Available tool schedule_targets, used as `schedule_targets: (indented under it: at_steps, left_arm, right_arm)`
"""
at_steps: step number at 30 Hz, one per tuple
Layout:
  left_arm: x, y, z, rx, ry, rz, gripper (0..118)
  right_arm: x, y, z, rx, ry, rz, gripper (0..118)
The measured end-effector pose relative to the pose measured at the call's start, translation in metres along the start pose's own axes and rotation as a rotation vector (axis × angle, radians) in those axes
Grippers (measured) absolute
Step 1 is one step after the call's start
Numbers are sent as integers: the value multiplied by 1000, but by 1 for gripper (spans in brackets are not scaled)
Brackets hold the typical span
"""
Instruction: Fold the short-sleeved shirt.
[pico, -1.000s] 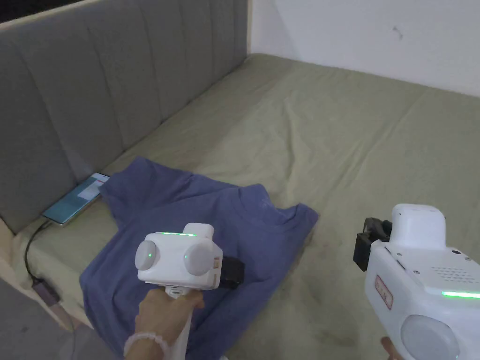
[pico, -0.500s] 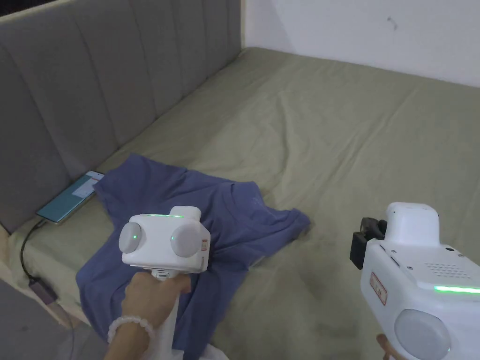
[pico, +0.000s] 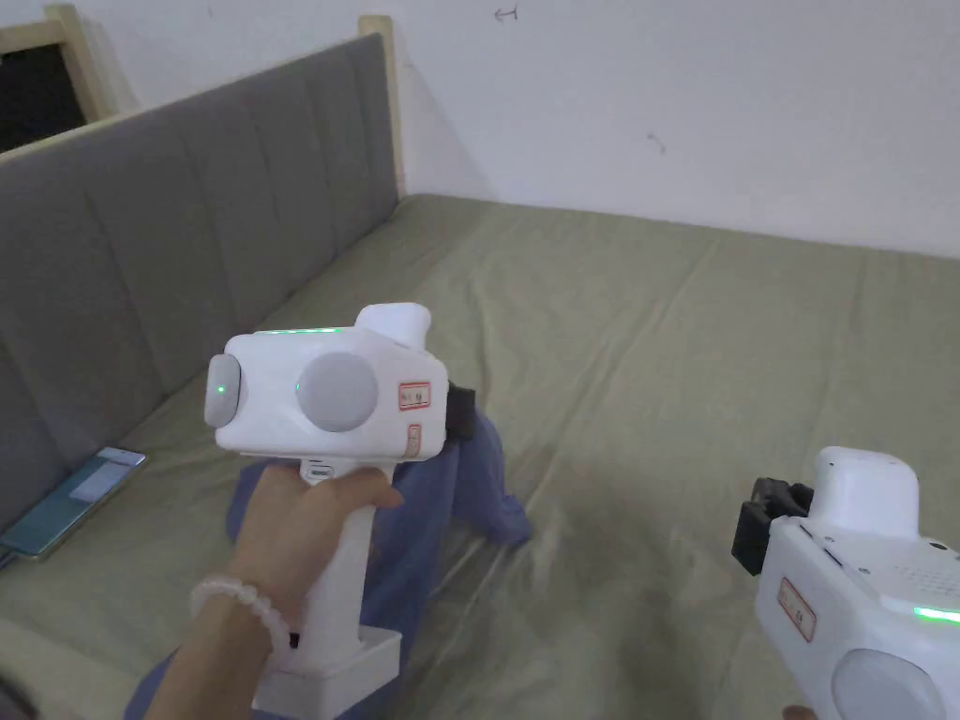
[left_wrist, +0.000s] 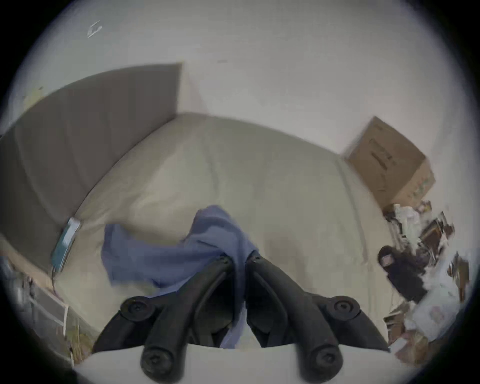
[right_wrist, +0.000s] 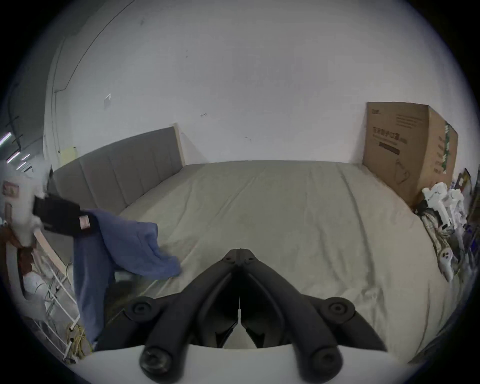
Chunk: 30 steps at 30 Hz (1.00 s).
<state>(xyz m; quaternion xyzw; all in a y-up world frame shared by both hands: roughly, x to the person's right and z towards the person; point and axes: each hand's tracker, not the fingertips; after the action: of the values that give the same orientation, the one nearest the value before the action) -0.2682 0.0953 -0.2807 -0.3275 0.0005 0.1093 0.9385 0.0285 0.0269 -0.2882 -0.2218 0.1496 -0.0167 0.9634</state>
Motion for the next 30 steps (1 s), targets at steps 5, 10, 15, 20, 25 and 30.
schedule_targets:
  at_steps: [5,10,15,20,25,30]
  left_arm:
    - [104,21,-4,32,-187,-170,6]
    - [191,18,-11,32,-482,-219,6]
    - [246,-35,-49,-61,-564,-229,6]
    - [262,-137,-126,-374,-423,-300,6]
    - [249,-180,-147,-435,-382,-250,7]
    - [233,-165,-138,-428,-354,-234,113]
  right_arm:
    - [56,17,36,70,-120,-54,1]
    - [116,30,80,137,-264,-99,1]
    - [164,24,115,150,-385,-128,1]
    - [188,0,122,86,-417,-154,1]
    - [190,-18,112,20,-409,-161,1]
    - [179,-25,101,-16,-373,-173,1]
